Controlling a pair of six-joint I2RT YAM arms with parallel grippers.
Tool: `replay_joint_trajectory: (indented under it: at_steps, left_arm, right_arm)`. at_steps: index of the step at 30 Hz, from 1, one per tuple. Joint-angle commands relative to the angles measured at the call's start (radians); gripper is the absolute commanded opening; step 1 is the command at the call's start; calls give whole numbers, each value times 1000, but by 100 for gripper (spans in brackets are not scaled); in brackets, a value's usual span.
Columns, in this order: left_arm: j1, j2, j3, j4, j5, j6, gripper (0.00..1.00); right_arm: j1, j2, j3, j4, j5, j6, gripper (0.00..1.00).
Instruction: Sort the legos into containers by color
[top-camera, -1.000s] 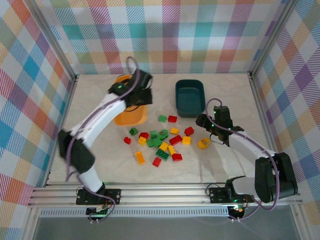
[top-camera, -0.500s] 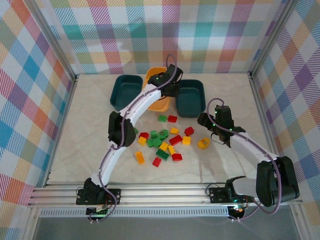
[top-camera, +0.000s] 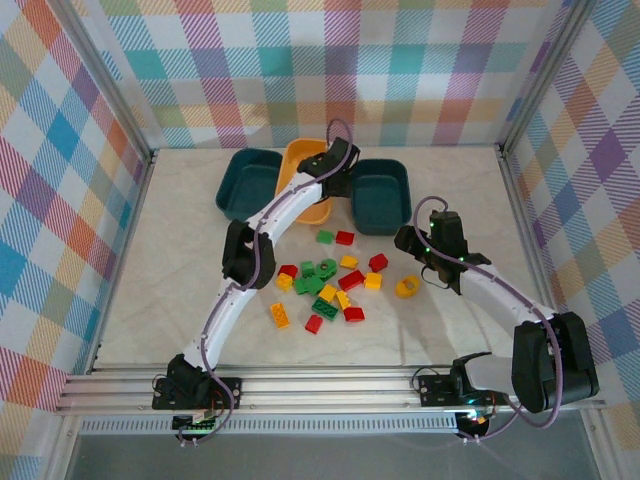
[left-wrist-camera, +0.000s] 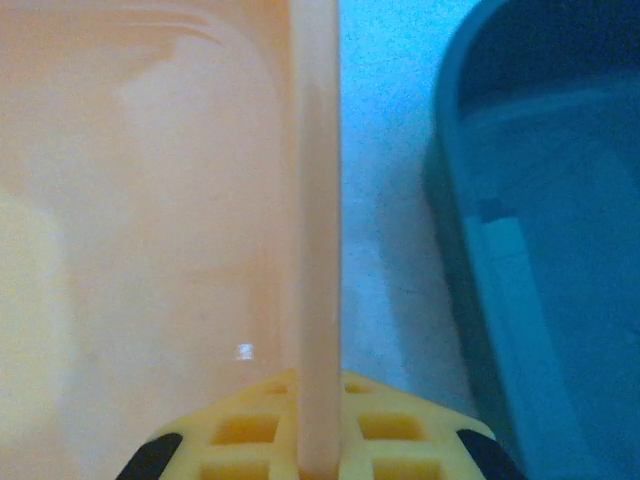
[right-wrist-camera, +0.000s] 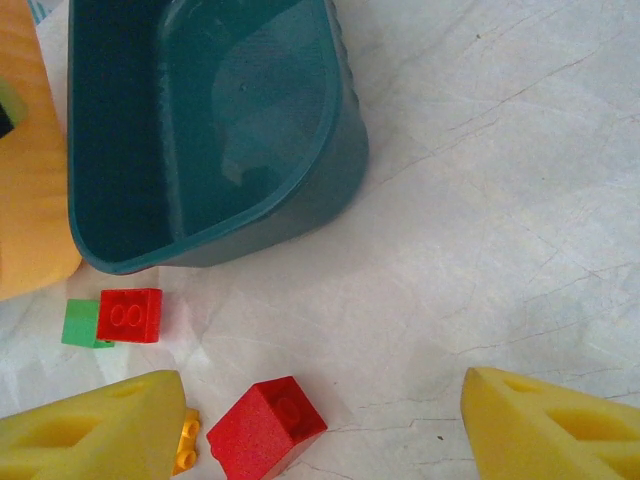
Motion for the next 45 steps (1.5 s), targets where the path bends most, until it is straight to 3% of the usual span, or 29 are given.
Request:
replay_joint_trajectory:
  at_steps: [1,3,10,14,17,20,22,24,29,34,38,41,45]
  left_arm:
    - [18,15,33,47,26,-26,0]
    - [24,23,38,59,41,-29,6]
    - [26,-26,56,57,152,-46,51]
    - [21,-115,53,17,211,-44,56]
    - [25,-196,37,-34,188,-35,62]
    - [54,-313,-112,-7,124,-18,71]
    - [106,-399,-277,71,146,-33,79]
    - [183,-449,-380,111,233,-69,81]
    - [314,-425,-448,116,396,-78,83]
    - [341,-390,-505,152,442,-71,86]
    - [360,-374,-549,196,462,-76,93]
    - [368,-340,-538,207,542,-82,100]
    - [368,-323,-559,265,643,-111,100]
  right_arm:
    - [4,21,0,7,-20,2,73]
    - [4,29,2,7,-18,-1,73]
    - [4,33,5,4,-3,-14,74]
    - [4,9,1,7,4,-28,74]
    - [5,-3,0,20,4,-63,75]
    - [5,24,30,10,30,-114,79]
    - [4,78,89,-24,50,-153,81]
    - [4,152,185,-81,58,-192,82]
    - [-12,362,437,-189,57,-305,85]
    - [-53,526,629,-280,73,-401,85]
    - [-64,630,729,-340,-18,-460,85]
    - [-64,674,742,-322,-99,-442,84]
    - [-64,697,733,-266,-215,-388,82]
